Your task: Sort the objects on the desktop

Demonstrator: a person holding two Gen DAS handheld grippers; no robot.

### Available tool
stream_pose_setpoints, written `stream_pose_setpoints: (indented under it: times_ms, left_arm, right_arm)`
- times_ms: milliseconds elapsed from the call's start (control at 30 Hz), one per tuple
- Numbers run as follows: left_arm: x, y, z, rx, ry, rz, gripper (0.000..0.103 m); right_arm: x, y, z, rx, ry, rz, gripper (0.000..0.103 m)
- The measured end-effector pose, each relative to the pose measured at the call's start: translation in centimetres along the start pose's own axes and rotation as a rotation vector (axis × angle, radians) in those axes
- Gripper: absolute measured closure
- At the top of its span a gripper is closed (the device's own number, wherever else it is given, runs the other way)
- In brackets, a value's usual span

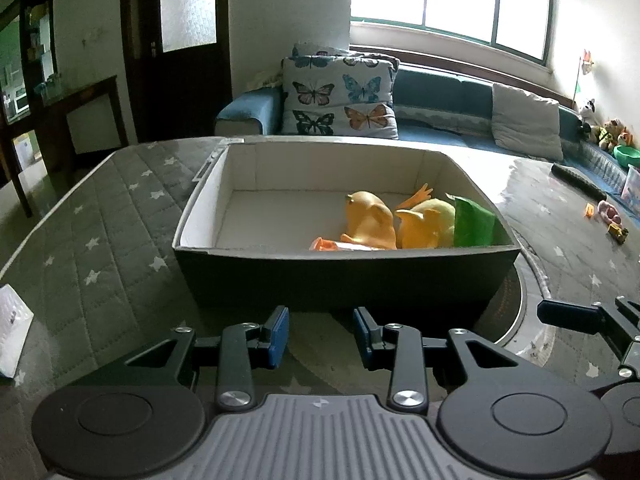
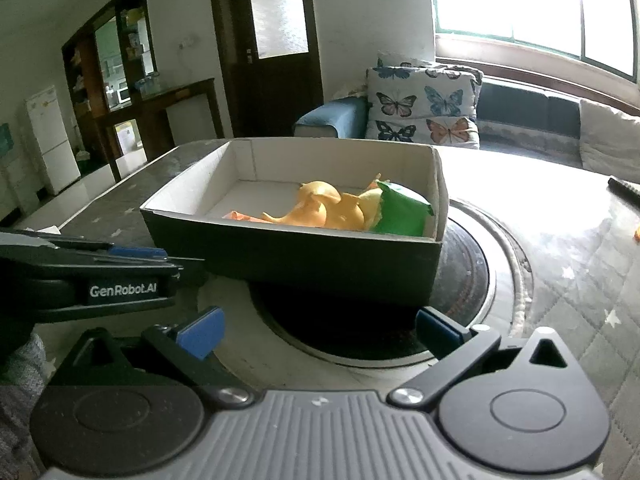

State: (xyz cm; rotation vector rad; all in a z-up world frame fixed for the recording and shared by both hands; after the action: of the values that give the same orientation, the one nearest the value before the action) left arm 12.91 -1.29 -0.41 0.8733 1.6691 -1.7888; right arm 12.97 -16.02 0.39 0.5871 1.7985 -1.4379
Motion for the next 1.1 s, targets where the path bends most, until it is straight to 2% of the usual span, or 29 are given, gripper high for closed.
stream_pose_setpoints:
  times_ms: [167,1100]
  left_arm:
    - [-0.5,-0.2,0.1,-0.037,0.03,0.034,0.065]
    - [-2.3,1.5,-0.4,-0.04,0.036,0.041,0.065]
  right_arm:
    - [-0.5,0.1,-0.3,-0.008,-0.01,-0.003,0.0]
    - [-2.5,2.1,-0.7,-0.001,-0.019,-0.032,0.0]
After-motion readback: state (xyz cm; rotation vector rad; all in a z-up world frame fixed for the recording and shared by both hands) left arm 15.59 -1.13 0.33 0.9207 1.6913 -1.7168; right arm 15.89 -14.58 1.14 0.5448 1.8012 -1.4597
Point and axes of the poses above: each gripper's, at about its wrist camera, not at the fingertips, and y roughly the way its jaws point, z to its right, x to its underside, the point moved 1 cm from there along y, roughly the way its jaws point, and after that the axes turned 1 degree about x, right-handed, at the moved point
